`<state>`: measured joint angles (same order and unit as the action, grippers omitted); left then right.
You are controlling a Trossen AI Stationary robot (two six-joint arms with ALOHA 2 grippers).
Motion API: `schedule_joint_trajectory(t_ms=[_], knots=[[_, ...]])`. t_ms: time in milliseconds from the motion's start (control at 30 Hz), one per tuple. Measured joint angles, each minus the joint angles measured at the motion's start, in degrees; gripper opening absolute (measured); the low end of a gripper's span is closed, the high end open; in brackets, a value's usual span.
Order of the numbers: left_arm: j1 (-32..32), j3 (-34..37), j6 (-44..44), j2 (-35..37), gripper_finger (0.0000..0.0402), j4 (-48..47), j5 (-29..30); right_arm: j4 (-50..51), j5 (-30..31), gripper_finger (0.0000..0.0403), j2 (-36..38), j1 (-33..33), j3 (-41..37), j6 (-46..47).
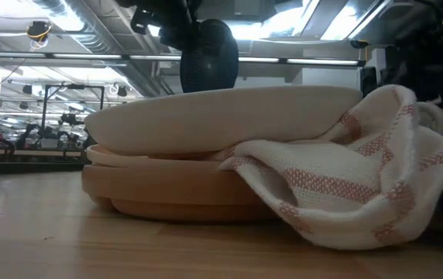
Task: Sort dishes
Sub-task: Put the blue plate into the dish rack
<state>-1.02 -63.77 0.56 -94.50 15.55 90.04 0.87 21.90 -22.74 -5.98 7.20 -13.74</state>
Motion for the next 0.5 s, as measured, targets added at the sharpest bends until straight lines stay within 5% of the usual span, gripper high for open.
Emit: schedule_joint_trajectory(t_ms=[500], knots=[[-1.3,0.5,-8.5,0.0,0.0,-4.9,0.0,-11.1,14.5,0.0127,0.0,0.0,0.0,0.0]])
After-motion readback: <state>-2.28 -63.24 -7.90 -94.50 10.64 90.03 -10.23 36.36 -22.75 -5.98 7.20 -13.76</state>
